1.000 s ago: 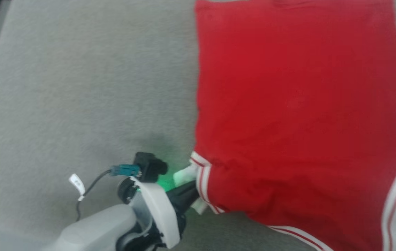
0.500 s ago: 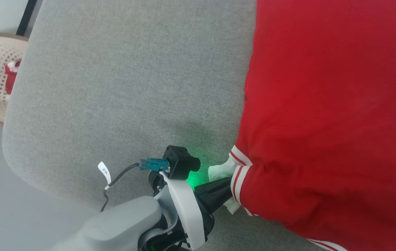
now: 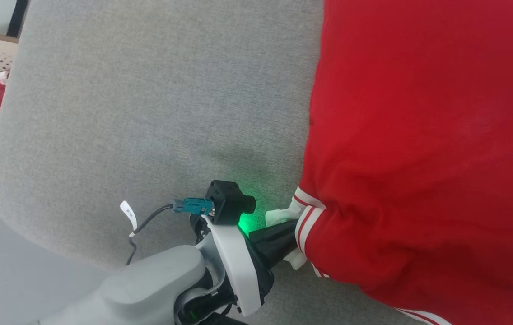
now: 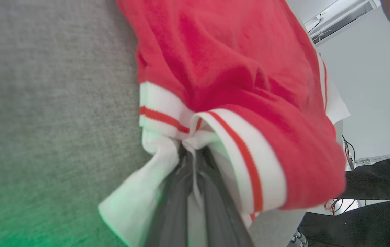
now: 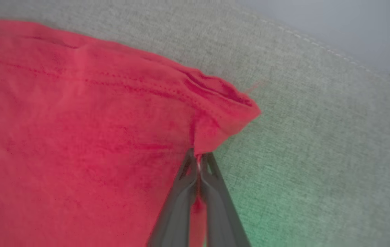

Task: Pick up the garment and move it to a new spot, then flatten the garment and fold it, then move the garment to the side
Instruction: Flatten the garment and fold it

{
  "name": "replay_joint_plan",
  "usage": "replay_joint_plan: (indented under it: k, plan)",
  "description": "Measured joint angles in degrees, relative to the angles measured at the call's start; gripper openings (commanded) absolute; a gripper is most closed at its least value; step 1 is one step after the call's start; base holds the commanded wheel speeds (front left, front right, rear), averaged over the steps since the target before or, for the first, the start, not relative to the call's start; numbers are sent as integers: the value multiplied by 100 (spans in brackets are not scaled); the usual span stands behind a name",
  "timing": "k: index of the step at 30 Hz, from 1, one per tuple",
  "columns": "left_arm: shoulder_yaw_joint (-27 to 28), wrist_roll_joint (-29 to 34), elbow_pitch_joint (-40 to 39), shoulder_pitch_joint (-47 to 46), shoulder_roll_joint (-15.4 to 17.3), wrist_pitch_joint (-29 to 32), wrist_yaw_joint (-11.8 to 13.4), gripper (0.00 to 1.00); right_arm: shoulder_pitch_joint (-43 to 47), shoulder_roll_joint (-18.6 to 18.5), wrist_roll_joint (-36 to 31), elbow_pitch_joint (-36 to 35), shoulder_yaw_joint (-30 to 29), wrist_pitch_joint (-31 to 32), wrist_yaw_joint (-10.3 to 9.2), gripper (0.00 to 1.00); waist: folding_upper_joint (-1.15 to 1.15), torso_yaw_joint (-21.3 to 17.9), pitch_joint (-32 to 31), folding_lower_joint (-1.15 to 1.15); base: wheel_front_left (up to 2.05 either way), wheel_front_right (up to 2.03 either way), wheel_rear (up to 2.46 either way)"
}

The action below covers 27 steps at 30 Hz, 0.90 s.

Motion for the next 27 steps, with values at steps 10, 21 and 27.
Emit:
replay_joint_plan:
  k: [10,21,27]
  plan:
    - [-40,-192,291,5,250,-271,-1,0,968,-460,670,-1145,205,-549,-3,0,-1,-399,-460,0,0,0,0]
    - [553,-308,425,608,865,-293,27,0,3353,-1391,1711,-3136,198,-1574,-3,0,-1,-1082,-1172,0,0,0,0]
    - [977,-233,455,1039,1054,-293,29,0,4978,-1505,1803,-3856,86,-2125,-3,0,-1,-1474,-1501,0,0,0,0]
